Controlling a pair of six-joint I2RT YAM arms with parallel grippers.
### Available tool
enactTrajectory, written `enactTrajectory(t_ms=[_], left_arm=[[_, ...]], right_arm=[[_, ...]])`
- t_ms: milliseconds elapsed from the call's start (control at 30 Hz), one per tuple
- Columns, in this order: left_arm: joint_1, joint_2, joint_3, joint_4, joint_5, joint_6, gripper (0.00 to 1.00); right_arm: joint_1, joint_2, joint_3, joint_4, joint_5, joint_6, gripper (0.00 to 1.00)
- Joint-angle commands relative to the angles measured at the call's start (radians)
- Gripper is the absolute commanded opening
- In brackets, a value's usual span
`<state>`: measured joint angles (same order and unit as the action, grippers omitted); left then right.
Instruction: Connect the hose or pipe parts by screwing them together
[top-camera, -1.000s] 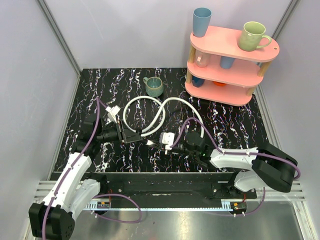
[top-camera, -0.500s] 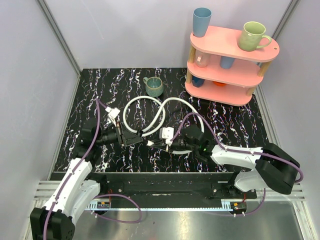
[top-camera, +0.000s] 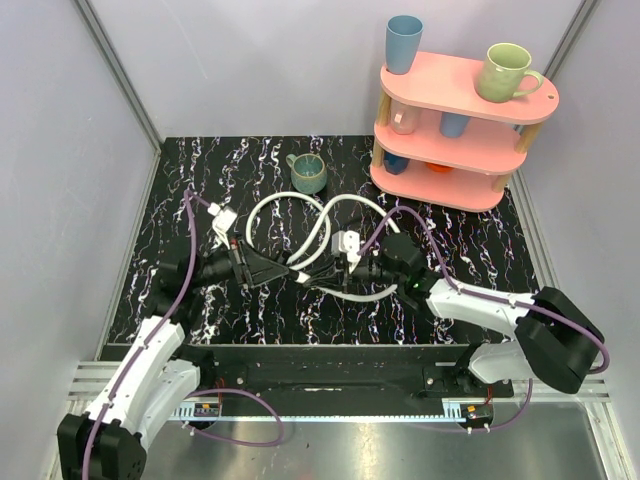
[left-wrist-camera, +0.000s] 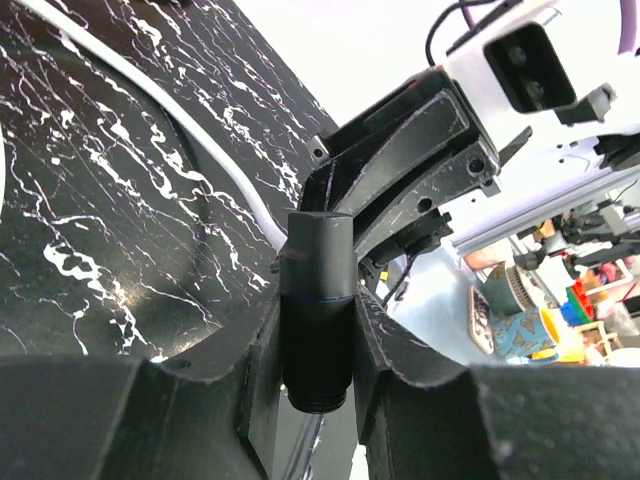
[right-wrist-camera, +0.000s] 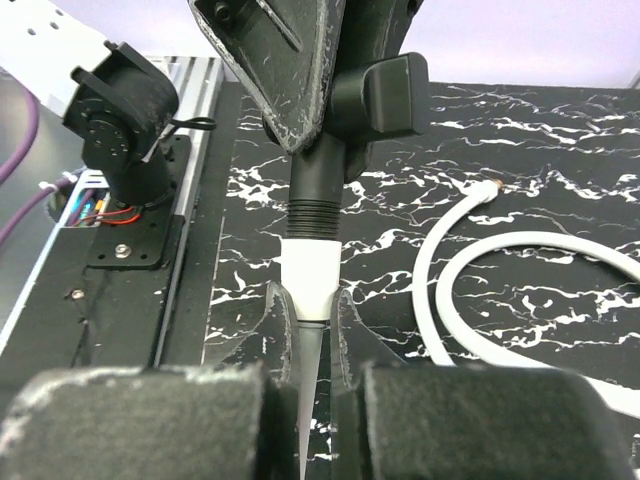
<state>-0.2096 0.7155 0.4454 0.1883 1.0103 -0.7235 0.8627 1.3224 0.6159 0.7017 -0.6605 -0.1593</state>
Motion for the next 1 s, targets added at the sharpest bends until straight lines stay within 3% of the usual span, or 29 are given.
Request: enactTrajectory(t_ms=[0, 167, 367, 633, 800, 967], left_arm=[[-0.079, 0.038, 0.061, -0.064, 0.082, 0.154, 0.00], [-0.091, 0.050, 0.056, -0.041, 0.082, 0.254, 0.00], [-0.103, 0.045, 0.032, 0.075, 0.099, 0.300, 0.00], [-0.103, 0.082, 0.029, 0.106, 0.094, 0.363, 0.00], [-0.103, 0.085, 0.006, 0.201, 0.036, 0.302, 0.00], [-0.102, 0.094, -0.031, 0.276, -0.071, 0.129, 0.00]], right_arm=[[-0.011, -0.020, 0.151, 0.200, -0.158, 0.110, 0.00], [-0.051, -0.006, 0.176, 0.186, -0.272, 0.152, 0.00], [-0.070, 0.006, 0.173, 0.231, -0.303, 0.213, 0.00], [-0.100, 0.009, 0.162, 0.268, -0.318, 0.276, 0.00], [-0.103, -0.014, 0.116, 0.259, -0.271, 0.248, 0.00], [-0.102, -0.023, 0.061, 0.301, -0.174, 0.242, 0.00]])
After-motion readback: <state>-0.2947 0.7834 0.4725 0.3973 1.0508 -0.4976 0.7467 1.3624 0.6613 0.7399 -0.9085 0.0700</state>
